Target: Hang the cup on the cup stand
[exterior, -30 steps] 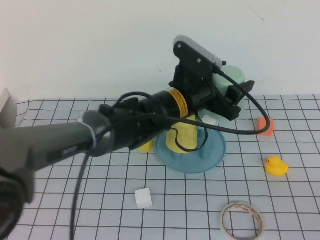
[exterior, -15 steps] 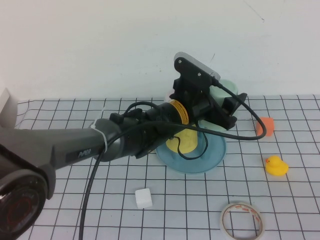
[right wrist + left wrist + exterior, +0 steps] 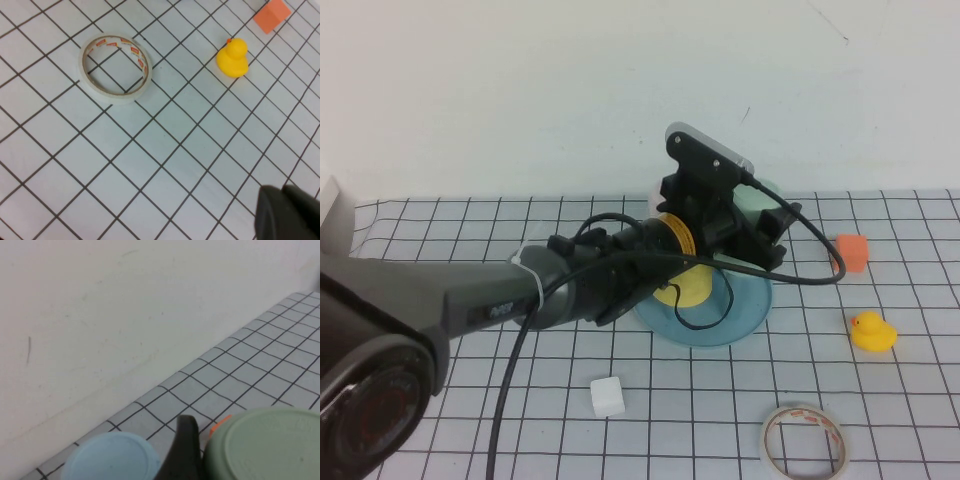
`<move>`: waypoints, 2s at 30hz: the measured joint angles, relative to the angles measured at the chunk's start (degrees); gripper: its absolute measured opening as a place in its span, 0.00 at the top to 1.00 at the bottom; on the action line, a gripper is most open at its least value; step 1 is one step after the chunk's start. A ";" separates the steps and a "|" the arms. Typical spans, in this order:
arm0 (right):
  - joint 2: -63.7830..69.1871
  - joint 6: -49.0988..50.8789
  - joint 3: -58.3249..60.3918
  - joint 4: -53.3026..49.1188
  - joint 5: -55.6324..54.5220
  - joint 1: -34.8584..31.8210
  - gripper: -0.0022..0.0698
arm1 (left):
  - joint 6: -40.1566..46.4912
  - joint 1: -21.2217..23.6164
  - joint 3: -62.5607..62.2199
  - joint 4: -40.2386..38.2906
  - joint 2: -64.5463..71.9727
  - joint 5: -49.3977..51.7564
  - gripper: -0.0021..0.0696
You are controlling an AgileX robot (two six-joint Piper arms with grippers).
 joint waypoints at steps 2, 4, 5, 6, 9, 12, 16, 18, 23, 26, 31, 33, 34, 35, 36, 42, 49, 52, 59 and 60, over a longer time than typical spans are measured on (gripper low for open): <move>0.00 0.00 0.00 -0.09 0.00 0.00 0.97 | 0.00 0.00 -0.03 -0.11 0.85 -1.38 0.20; 0.00 0.00 0.00 -0.09 0.00 0.00 0.97 | -0.16 0.00 -0.12 -0.11 1.50 -3.08 0.20; 0.00 0.00 0.00 -0.09 0.00 0.00 0.97 | -0.25 0.00 -0.12 -0.11 1.78 -3.57 0.20; 0.00 0.00 0.00 -0.09 0.00 0.00 0.97 | -0.31 0.00 -0.12 -0.23 1.91 -3.67 0.20; 0.00 0.00 0.00 -0.09 0.00 0.00 0.97 | -0.45 0.00 -0.12 -0.58 2.60 -3.79 0.20; 0.00 0.00 0.00 -0.09 0.00 0.00 0.97 | -1.40 0.00 -0.12 -0.58 2.85 -3.57 0.20; 0.00 0.00 0.00 -0.09 0.00 0.00 0.97 | -3.13 0.00 -0.12 -0.70 2.94 -1.93 0.20; 0.00 0.00 0.00 -0.09 0.00 0.00 0.97 | -3.95 0.00 -0.12 -0.70 2.94 -0.35 0.14; 0.00 0.00 0.00 -0.09 0.00 0.00 0.97 | -5.43 0.00 -0.25 0.05 2.72 3.86 0.02; 0.00 0.00 0.00 -0.09 0.00 0.00 0.97 | -5.70 0.00 -0.25 3.32 1.41 5.17 0.01; 0.00 0.00 0.00 -0.09 0.00 0.00 0.97 | -5.10 0.00 -0.25 10.15 -4.92 5.71 0.01; 0.00 0.00 0.00 -0.09 0.00 0.00 0.97 | -4.80 0.00 -0.25 14.60 -8.40 5.76 0.01; 0.00 0.00 0.00 -0.09 -0.09 0.00 0.97 | -4.80 0.00 -0.25 16.86 -10.40 5.76 0.01; 0.00 0.00 0.00 -0.09 -0.25 0.00 0.97 | -4.80 0.00 -0.25 18.97 -12.49 6.04 0.01; 0.00 0.12 0.00 -0.09 -0.61 0.00 0.97 | -4.80 0.00 -0.25 20.68 -14.61 6.82 0.02; 0.00 1.42 0.00 0.02 -3.81 0.00 0.97 | -4.66 0.00 -0.25 23.43 -27.64 19.12 0.37; 0.00 1.64 0.00 3.38 -11.39 0.00 0.97 | -4.66 -0.04 -0.25 23.23 -41.91 38.95 0.90; 0.00 1.74 0.00 4.14 -18.47 0.00 0.97 | -4.66 -0.83 -0.25 22.70 -47.07 47.95 0.95; 0.00 1.74 0.00 4.03 -29.22 0.00 0.97 | 1.72 -1.95 0.11 11.63 -58.09 67.40 0.97; 0.00 1.74 0.14 4.03 -29.82 0.00 0.97 | 4.01 -1.95 0.76 9.19 -59.74 70.02 0.97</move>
